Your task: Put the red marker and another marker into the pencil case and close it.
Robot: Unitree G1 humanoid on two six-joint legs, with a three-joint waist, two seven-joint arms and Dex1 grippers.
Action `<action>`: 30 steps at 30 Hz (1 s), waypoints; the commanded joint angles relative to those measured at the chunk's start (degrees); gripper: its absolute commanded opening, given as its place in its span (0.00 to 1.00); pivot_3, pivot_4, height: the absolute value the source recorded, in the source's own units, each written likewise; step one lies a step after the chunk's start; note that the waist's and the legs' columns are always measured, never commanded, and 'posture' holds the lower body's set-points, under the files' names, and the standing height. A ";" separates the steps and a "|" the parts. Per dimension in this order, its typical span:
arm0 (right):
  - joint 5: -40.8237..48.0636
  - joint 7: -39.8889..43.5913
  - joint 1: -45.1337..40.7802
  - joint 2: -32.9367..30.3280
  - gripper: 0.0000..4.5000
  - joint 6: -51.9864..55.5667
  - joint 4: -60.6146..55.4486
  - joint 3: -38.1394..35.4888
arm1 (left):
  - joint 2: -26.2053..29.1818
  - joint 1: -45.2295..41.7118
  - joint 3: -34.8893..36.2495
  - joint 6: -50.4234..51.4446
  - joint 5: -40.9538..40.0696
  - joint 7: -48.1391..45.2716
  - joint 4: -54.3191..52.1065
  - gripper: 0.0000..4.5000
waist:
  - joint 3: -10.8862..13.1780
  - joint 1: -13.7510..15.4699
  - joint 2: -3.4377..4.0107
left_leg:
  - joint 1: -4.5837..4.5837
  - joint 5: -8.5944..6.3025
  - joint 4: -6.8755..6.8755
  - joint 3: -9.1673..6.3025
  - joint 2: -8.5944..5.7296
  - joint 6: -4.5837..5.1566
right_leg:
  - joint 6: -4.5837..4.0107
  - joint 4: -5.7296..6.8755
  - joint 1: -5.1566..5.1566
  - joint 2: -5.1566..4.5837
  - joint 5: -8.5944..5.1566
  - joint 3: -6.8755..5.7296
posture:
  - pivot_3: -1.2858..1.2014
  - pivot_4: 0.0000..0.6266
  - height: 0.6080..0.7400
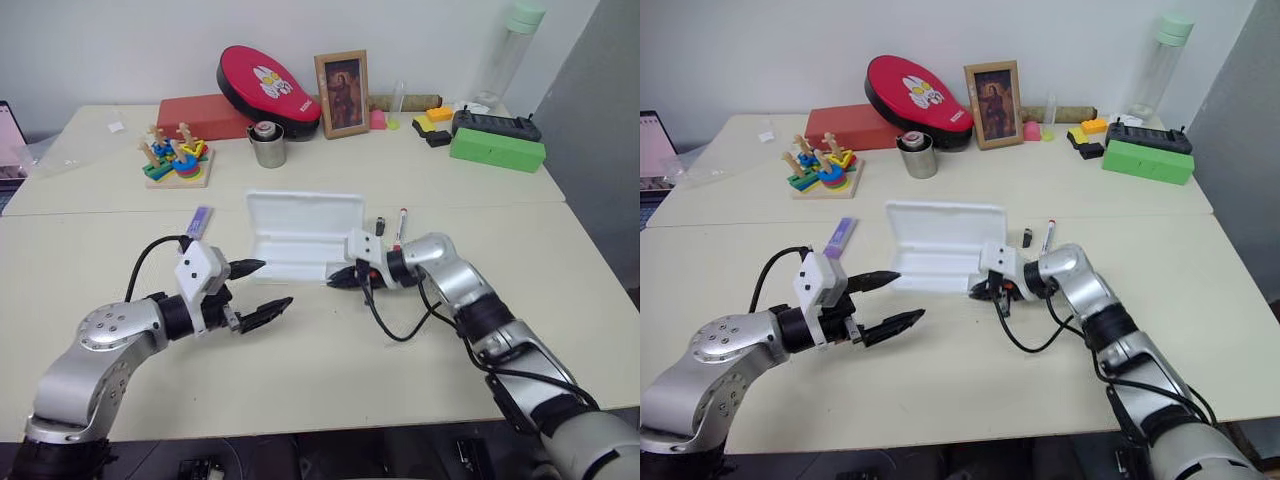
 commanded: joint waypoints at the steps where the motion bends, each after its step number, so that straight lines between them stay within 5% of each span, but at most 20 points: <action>1: 0.41 -0.43 4.54 -0.41 0.00 5.06 -11.23 2.59 | 1.18 0.68 0.99 0.55 -1.58 -0.55 -3.08 1.00 | 0.00 -0.01 0.00 | 0.00 0.00 0.00 -0.01 0.00 0.00 | 0.00 0.00 0.00 0.00 0.00 0.00 | 0.52 0.24 1.00; 7: -0.08 -3.31 6.46 0.10 0.00 7.61 -14.53 3.86 | 0.66 -1.04 -0.70 1.32 -1.76 0.25 -3.28 1.00 | -0.02 0.00 -0.04 | 0.04 0.02 0.08 0.01 0.00 -0.02 | 0.02 0.00 0.04 0.01 0.00 0.04 | 0.52 0.24 1.00; 12: 1.83 -6.04 5.27 0.26 0.23 9.81 -15.87 0.82 | 0.46 -2.88 -1.75 1.43 -1.84 0.52 -2.85 1.00 | -0.02 0.00 -0.04 | 0.04 0.02 0.07 0.01 0.00 -0.02 | 0.01 -0.02 0.04 0.01 0.00 0.04 | 0.52 0.24 1.00; 19: 15.82 -6.97 6.77 -5.29 0.59 26.59 -30.39 -13.64 | -2.66 -8.72 -6.83 1.51 -1.13 2.07 -2.16 1.00 | -0.04 1.06 -0.06 | 0.00 0.02 0.10 -0.03 -0.01 -0.02 | 0.02 -0.04 0.08 0.01 0.00 0.01 | 0.52 0.24 1.00; 26: 15.16 -21.68 10.34 -8.66 0.99 37.81 -30.83 -21.79 | -10.22 -18.43 -13.57 1.71 0.77 5.53 0.86 1.00 | -0.07 1.38 -0.07 | 0.02 0.02 0.15 -0.08 -0.04 -0.01 | 0.02 -0.06 0.15 0.01 0.00 -0.02 | 0.52 0.24 1.00; 30: 10.57 -36.94 9.66 -5.09 0.99 44.48 -28.97 -24.82 | -13.59 -23.01 -16.69 0.76 3.73 6.99 4.02 1.00 | -0.08 0.78 -0.06 | 0.04 0.02 0.15 -0.07 -0.04 0.00 | 0.02 -0.04 0.16 0.01 0.01 0.01 | 0.52 0.24 1.00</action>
